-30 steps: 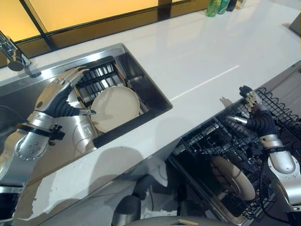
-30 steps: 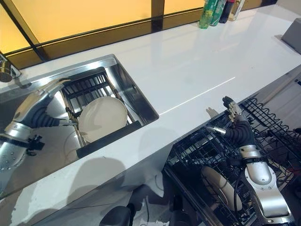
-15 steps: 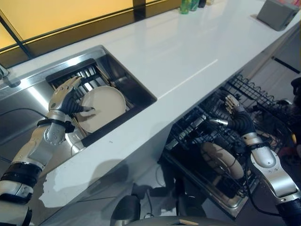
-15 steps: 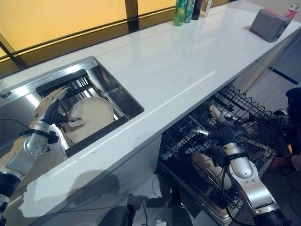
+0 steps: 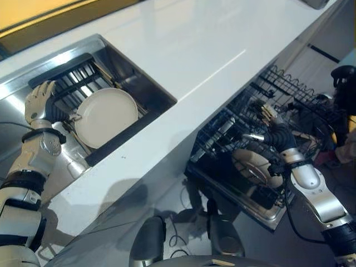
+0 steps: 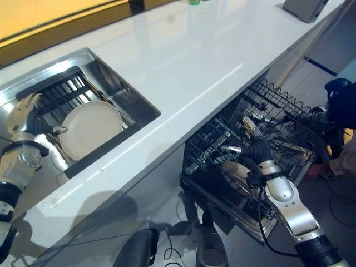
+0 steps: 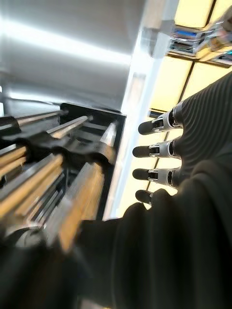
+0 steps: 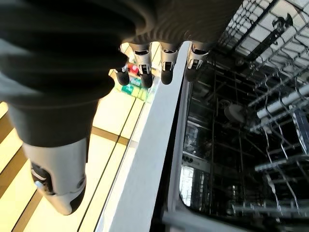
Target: Pick up plates and place into dishwasher.
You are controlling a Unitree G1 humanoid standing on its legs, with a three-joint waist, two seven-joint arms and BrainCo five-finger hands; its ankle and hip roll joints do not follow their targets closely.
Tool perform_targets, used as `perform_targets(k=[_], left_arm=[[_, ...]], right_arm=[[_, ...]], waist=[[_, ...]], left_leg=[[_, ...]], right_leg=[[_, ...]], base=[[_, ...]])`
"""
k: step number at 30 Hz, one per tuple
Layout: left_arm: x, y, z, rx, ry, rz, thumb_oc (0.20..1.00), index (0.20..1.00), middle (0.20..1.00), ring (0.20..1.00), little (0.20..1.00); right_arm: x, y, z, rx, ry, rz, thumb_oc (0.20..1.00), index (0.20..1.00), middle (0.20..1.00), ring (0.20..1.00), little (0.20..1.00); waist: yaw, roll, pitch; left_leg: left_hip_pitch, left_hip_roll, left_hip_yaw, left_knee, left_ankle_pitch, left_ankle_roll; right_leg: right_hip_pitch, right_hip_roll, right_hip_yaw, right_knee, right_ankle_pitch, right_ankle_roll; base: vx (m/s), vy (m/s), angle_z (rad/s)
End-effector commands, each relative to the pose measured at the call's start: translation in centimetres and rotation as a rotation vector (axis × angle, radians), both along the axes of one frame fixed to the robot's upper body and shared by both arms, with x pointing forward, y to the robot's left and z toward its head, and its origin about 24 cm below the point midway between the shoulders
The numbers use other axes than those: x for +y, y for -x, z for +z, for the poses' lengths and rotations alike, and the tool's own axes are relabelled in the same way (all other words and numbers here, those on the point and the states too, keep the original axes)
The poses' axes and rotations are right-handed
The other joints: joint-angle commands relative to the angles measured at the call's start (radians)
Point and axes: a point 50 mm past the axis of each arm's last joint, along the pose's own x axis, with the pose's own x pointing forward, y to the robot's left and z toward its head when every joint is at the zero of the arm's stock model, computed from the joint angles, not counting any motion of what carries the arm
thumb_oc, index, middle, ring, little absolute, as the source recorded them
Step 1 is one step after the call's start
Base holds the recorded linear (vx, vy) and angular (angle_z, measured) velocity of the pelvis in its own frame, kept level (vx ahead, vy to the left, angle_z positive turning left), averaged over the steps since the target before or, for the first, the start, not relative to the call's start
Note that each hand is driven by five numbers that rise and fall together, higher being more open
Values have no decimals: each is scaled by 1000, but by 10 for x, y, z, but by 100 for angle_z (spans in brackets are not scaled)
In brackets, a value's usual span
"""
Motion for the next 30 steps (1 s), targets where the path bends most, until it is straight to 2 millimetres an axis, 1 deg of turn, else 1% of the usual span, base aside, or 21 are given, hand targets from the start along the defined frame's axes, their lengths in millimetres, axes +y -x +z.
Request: perform_targets(k=[1, 4, 5, 10, 13, 15, 17, 18, 21, 26, 30], left_arm=[[5, -8, 44, -39, 44, -23, 1000, 1000, 1000, 1000, 1000], [-7, -18, 57, -81, 157, -100, 1000, 1000, 1000, 1000, 1000], [-9, -20, 60, -106, 199, -116, 1000, 1000, 1000, 1000, 1000], [-18, -26, 73, -222, 365, -195, 1000, 1000, 1000, 1000, 1000], [-25, -32, 75, -220, 456, -259, 1000, 1000, 1000, 1000, 1000], [-28, -35, 67, -171, 525, -295, 1000, 1000, 1000, 1000, 1000], [-31, -37, 54, -105, 599, -333, 1000, 1000, 1000, 1000, 1000], [-34, -38, 45, -51, 669, -363, 1000, 1000, 1000, 1000, 1000], [-41, -40, 33, 27, 734, -431, 1000, 1000, 1000, 1000, 1000], [-45, -37, 22, 79, 836, -515, 1000, 1000, 1000, 1000, 1000], [-53, -37, 11, 140, 923, -564, 1000, 1000, 1000, 1000, 1000]], right_arm=[[7, -17, 40, -179, 20, -19, 1000, 1000, 1000, 1000, 1000], [17, -27, 55, -232, 29, -22, 1000, 1000, 1000, 1000, 1000], [19, -28, 59, -245, 32, -20, 1000, 1000, 1000, 1000, 1000], [24, -32, 71, -295, 40, -19, 1000, 1000, 1000, 1000, 1000], [25, -34, 75, -318, 46, -15, 1000, 1000, 1000, 1000, 1000], [25, -34, 78, -329, 53, -12, 1000, 1000, 1000, 1000, 1000], [24, -33, 79, -339, 61, -11, 1000, 1000, 1000, 1000, 1000], [24, -32, 81, -346, 61, -8, 1000, 1000, 1000, 1000, 1000], [25, -31, 85, -359, 68, 3, 1000, 1000, 1000, 1000, 1000], [21, -26, 85, -356, 87, 11, 1000, 1000, 1000, 1000, 1000], [19, -25, 81, -346, 94, 12, 1000, 1000, 1000, 1000, 1000]], waist=[[8, -45, 9], [1, -48, 44], [-4, -48, 54], [-26, -58, 90], [-43, -61, 106], [-47, -58, 113], [-50, -53, 117], [-51, -50, 119], [-56, -42, 122], [-63, -20, 119], [-61, -7, 118]], left_leg=[[-152, -29, -34, 55, -2, -56], [-221, -42, -26, 83, -8, -47], [-238, -45, -24, 90, -9, -46], [-290, -42, -7, 113, -25, -39], [-304, -40, 9, 118, -34, -32], [-306, -43, 14, 114, -34, -27], [-302, -46, 17, 102, -34, -21], [-297, -47, 18, 91, -32, -19], [-289, -47, 23, 71, -26, -14], [-256, -48, 29, 36, -18, -5], [-239, -53, 24, 25, -16, -1]], right_leg=[[-19, -99, 92, 45, 57, 74], [-83, -105, 96, 36, 72, 74], [-100, -103, 97, 33, 78, 68], [-164, -97, 97, 25, 97, 44], [-194, -92, 92, 31, 102, 31], [-207, -90, 89, 33, 109, 25], [-218, -89, 89, 35, 113, 22], [-222, -89, 89, 35, 115, 19], [-230, -87, 90, 37, 119, 14], [-230, -86, 89, 50, 121, 10], [-229, -89, 81, 57, 122, 9]], base=[[-377, 48, 4], [-296, 75, 2], [-226, 74, 6], [-165, 64, -27], [-110, 93, -16], [-69, 82, -6], [-56, 66, -3], [-50, 45, -2], [-37, 43, -3], [11, 46, 5], [27, 11, 0]])
